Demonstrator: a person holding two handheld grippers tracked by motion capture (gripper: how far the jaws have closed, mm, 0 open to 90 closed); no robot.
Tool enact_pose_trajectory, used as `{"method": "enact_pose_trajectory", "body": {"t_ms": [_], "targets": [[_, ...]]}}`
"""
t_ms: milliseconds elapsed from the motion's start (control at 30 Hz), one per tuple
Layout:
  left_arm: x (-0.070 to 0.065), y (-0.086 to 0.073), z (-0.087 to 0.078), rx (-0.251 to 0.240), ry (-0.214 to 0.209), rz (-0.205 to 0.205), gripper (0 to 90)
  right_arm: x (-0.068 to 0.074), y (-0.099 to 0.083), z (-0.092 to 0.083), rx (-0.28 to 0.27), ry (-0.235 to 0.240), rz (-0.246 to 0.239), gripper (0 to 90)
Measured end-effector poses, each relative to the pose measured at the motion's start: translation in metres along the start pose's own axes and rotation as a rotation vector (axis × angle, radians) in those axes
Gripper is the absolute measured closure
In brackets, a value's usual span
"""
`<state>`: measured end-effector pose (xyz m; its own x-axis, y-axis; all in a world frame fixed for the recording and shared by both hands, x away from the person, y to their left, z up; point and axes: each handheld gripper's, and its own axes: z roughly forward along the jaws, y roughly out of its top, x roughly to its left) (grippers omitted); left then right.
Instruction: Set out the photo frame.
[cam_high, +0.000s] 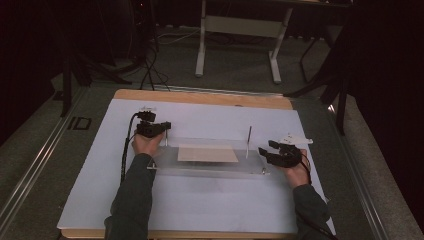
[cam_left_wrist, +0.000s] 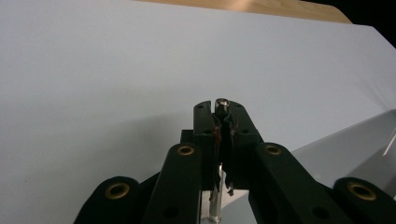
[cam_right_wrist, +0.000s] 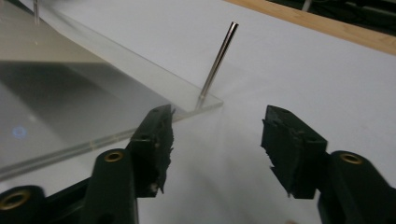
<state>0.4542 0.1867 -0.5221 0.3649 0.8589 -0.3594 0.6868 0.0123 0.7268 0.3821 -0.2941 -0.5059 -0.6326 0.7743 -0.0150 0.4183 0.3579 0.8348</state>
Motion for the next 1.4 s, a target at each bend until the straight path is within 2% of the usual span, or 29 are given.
{"method": "enact_pose_trajectory", "body": {"t_ms": [100,167,267,300,433,500,600,633,867,933,1000,1033,1167,1400], "targets": [[0.000,0.000,0.000,0.001,-0.001,-0.002,84.9,0.002,-0.001,-0.002,-0.015,-0.019,-0.021,29.3],[0.000,0.001,0.000,0.004,0.001,0.001,84.9,0.002,-0.001,-0.003,-0.021,-0.021,-0.031,26.3],[0.000,0.001,0.000,0.003,-0.002,-0.001,84.9,0.003,0.000,-0.004,-0.019,-0.015,-0.052,25.9],[0.000,0.001,0.000,0.006,-0.001,-0.001,84.9,0.005,-0.001,-0.003,-0.017,-0.031,-0.068,26.4],[0.000,0.001,0.000,0.008,-0.001,-0.003,84.9,0.004,-0.004,-0.001,0.005,-0.034,-0.072,26.3],[0.000,0.001,0.001,0.008,0.000,-0.003,84.9,0.004,-0.006,0.001,0.021,-0.020,-0.078,28.2],[0.000,0.001,0.001,0.010,0.000,-0.005,84.9,0.005,-0.008,0.001,0.015,0.004,-0.091,28.7],[0.000,0.002,0.001,0.011,0.000,-0.005,84.9,0.008,-0.007,0.002,0.004,0.032,-0.110,31.4],[0.001,0.002,0.001,0.017,-0.001,-0.008,84.8,0.024,-0.001,0.003,-0.060,0.112,-0.202,36.1],[0.001,0.003,0.001,0.017,0.000,-0.008,84.8,0.027,0.001,0.004,-0.075,0.140,-0.216,37.9],[0.001,0.003,0.001,0.018,-0.001,-0.010,84.8,0.029,0.002,0.005,-0.086,0.146,-0.228,38.8],[0.001,0.003,0.001,0.019,-0.002,-0.012,84.8,0.032,0.003,0.006,-0.103,0.165,-0.241,41.9],[0.001,0.003,0.001,0.020,-0.004,-0.015,84.7,0.034,0.002,0.008,-0.112,0.187,-0.243,48.8],[0.001,0.002,0.000,0.011,-0.005,-0.013,83.9,0.034,0.003,0.008,-0.116,0.197,-0.227,49.5]]}}
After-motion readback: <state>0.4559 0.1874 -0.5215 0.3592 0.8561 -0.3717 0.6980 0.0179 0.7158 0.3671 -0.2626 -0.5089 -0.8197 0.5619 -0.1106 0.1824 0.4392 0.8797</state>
